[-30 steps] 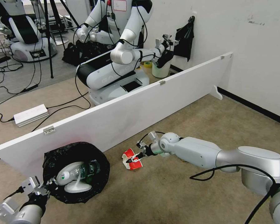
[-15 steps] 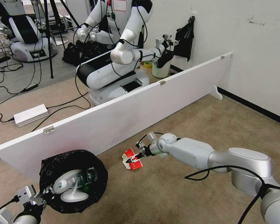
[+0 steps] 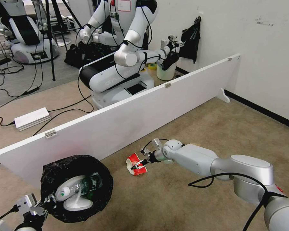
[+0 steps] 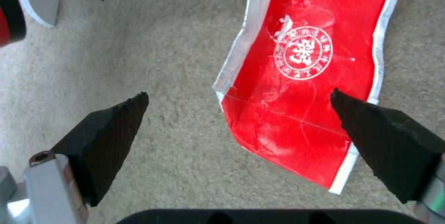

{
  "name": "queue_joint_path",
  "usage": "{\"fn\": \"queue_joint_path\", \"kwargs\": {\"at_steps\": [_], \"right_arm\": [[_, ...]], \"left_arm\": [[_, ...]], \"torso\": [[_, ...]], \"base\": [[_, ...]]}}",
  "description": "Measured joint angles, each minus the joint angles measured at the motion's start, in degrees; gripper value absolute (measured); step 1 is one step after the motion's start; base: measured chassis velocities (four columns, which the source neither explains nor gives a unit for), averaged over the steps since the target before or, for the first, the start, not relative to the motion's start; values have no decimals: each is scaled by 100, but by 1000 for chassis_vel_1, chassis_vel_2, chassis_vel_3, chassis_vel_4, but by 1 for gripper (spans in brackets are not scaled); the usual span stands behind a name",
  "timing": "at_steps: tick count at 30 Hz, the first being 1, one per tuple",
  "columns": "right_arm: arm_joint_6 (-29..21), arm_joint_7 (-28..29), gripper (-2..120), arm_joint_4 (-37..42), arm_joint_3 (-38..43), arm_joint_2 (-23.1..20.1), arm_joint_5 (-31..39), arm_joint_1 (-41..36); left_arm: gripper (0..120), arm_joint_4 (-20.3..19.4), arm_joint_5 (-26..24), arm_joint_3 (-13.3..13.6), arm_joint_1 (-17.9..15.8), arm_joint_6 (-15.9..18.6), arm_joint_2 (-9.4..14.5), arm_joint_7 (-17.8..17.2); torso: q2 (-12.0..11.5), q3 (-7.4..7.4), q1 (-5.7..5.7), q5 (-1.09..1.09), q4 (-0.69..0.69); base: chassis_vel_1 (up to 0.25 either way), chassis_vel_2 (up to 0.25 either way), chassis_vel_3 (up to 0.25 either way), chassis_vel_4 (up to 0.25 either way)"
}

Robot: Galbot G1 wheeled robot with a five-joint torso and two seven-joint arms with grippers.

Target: Pick up the trash bin, then pick up the garbage from the floor and place it into the trash bin.

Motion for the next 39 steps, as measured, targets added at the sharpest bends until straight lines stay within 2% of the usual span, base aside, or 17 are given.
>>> {"fn": "queue_joint_path", "kwargs": {"at_steps": [10, 39], "right_arm": [[60, -170, 100, -540, -80, 292, -177, -41], [118, 77, 100, -881, 297, 307, -236, -327]], "left_arm": [[0, 81, -69, -96, 15, -60, 45, 41], [0, 247, -77, -54, -25, -136, 133, 123]], "torso": [[0, 1, 0, -1, 1], [0, 0, 0, 0, 0]], "base": [[0, 0, 0, 0], [0, 0, 0, 0]]}}
